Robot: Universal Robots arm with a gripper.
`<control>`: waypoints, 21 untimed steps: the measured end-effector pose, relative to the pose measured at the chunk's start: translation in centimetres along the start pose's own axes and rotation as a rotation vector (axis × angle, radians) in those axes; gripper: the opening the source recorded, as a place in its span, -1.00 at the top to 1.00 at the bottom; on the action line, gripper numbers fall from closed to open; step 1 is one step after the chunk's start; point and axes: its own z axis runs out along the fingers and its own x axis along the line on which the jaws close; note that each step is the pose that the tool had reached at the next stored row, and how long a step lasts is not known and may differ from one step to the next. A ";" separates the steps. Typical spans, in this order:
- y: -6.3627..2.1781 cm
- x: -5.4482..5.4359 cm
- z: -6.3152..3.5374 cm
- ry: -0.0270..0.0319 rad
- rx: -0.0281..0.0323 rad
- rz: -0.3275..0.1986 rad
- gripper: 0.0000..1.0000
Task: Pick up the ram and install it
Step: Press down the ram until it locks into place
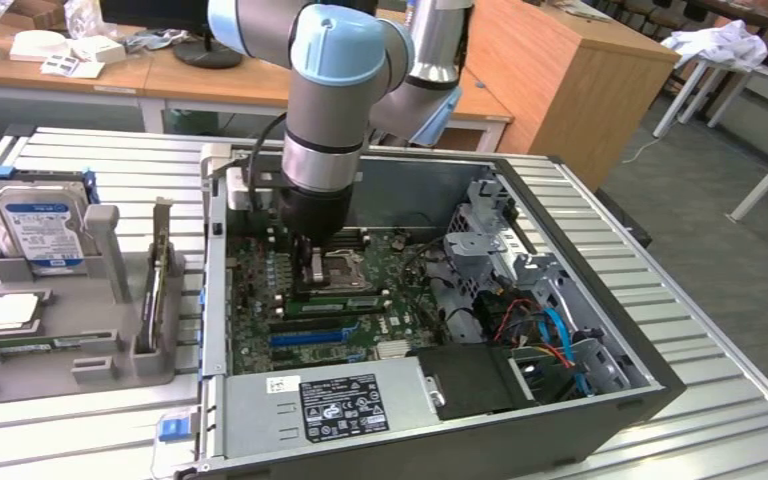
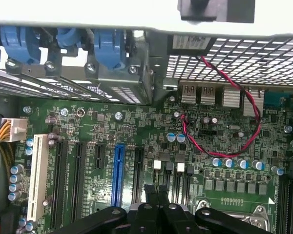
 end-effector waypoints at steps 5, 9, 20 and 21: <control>0.01 0.0 0.09 -0.0003 0.0002 0.000 0.79; 0.07 0.0 0.28 0.0003 -0.0002 0.000 0.79; 0.23 0.0 -0.38 -0.0003 0.0002 0.000 0.79; 0.25 0.0 -0.83 -0.0001 0.0001 0.000 0.79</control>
